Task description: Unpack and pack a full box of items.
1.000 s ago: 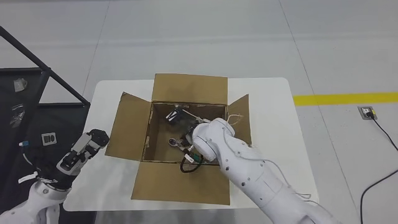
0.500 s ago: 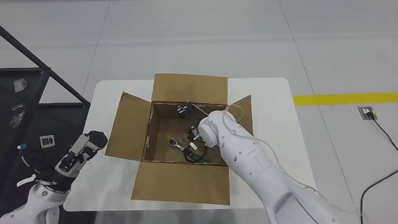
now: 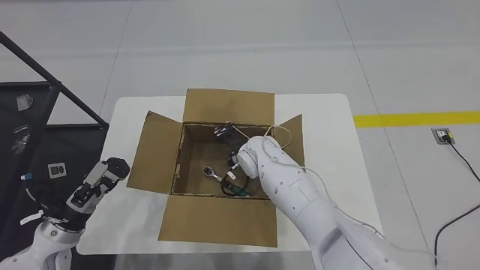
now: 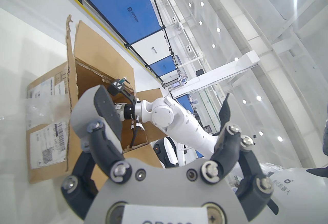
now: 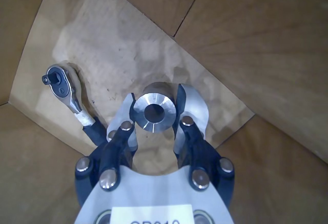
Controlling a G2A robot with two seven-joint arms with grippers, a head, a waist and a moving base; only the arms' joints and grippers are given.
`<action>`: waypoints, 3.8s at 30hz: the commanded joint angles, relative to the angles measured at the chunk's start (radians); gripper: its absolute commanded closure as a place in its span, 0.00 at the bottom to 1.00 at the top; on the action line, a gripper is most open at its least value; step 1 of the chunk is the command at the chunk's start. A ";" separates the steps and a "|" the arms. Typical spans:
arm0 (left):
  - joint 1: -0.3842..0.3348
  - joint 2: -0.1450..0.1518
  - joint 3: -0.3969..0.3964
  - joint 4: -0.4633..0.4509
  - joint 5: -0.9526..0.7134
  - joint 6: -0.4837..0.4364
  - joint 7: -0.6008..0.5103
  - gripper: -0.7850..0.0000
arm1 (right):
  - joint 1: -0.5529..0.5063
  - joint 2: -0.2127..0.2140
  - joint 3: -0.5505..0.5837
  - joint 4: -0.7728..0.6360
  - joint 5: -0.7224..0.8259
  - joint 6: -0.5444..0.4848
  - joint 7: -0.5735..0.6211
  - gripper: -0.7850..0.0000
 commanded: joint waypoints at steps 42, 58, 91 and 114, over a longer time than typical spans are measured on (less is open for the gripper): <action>0.000 0.000 0.000 0.000 0.000 0.000 0.000 0.00 | -0.758 0.306 0.693 -1.523 -0.652 0.207 0.347 1.00; 0.000 0.000 0.000 0.000 0.000 0.000 0.000 0.00 | -0.591 0.332 0.917 -1.052 -0.469 0.168 0.210 1.00; 0.000 0.000 0.000 0.000 0.000 0.000 0.000 0.00 | -0.382 0.367 0.903 -0.544 -0.516 0.191 0.133 0.08; 0.031 0.004 -0.056 0.009 0.010 -0.014 0.068 0.00 | -0.570 0.326 0.435 -1.621 -0.819 0.242 0.312 0.00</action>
